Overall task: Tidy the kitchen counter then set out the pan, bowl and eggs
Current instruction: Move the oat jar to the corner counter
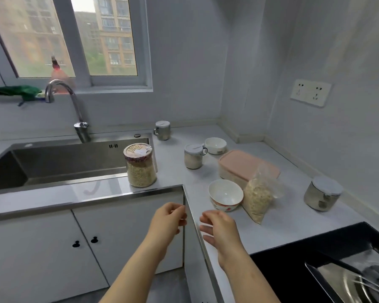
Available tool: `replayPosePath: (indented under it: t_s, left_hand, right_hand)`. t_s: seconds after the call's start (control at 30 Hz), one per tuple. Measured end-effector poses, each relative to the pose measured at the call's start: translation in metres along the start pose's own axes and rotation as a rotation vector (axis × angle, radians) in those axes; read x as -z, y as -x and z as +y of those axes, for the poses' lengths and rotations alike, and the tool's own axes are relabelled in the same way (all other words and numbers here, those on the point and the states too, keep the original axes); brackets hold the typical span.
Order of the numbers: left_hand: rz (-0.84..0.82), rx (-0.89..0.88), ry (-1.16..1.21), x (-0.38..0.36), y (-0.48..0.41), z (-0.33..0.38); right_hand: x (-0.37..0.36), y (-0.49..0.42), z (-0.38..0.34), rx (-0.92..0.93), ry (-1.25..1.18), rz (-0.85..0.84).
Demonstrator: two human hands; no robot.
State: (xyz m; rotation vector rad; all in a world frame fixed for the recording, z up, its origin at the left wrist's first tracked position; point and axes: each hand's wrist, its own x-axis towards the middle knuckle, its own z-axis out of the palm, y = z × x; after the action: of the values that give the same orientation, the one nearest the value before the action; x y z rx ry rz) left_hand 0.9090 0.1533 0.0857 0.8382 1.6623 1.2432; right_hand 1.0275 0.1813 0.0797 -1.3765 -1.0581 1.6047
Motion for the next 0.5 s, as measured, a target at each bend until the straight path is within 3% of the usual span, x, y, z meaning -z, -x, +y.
replayPosePath:
  t_s: [0.27, 0.5]
  left_hand:
    - [0.114, -0.007, -0.021, 0.058, -0.113, 0.005]
    - [0.51, -0.3, -0.513, 0.117, -0.212, 0.031]
  right_hand:
    - [-0.054, -0.085, -0.009, -0.011, 0.025, 0.014]
    - [-0.136, -0.167, -0.036, -0.03, -0.003, 0.027]
